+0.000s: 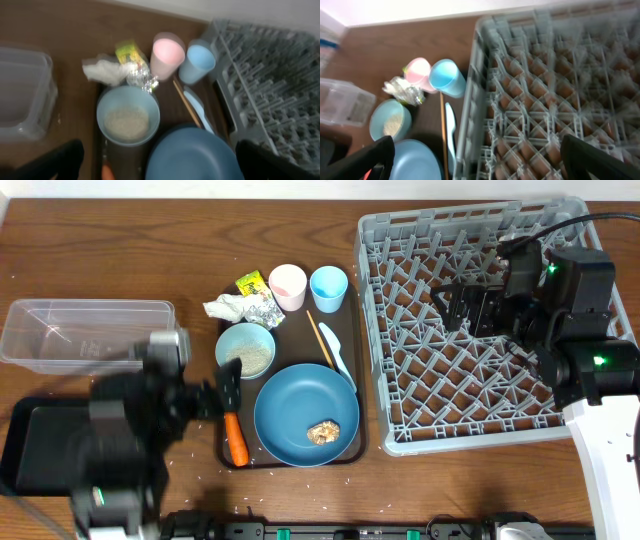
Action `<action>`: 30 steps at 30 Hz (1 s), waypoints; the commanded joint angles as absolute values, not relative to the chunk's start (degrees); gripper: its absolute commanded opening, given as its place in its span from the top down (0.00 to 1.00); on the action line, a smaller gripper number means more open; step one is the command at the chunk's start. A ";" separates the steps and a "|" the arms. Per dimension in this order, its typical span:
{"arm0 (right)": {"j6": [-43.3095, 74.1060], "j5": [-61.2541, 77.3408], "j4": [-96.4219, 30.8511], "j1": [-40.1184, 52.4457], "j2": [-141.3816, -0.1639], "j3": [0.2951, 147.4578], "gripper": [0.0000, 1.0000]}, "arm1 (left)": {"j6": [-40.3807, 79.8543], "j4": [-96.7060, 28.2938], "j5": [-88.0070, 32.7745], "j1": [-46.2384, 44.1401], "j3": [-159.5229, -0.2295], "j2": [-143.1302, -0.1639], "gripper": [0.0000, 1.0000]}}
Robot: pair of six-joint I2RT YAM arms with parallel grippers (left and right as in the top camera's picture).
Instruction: Sort waste into correct bins and load items into the dishwasher rack
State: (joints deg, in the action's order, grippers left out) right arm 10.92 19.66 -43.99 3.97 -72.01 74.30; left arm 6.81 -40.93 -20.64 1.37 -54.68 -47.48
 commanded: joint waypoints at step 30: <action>9.37 20.56 -58.83 3.40 -94.50 101.27 0.01 | 10.81 -57.91 -11.97 -3.68 -94.00 -89.91 0.02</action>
State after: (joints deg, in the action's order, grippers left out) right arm 10.68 13.67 -60.55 3.97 -95.15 99.37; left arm 10.55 -57.12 -16.40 -3.79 -90.65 -87.11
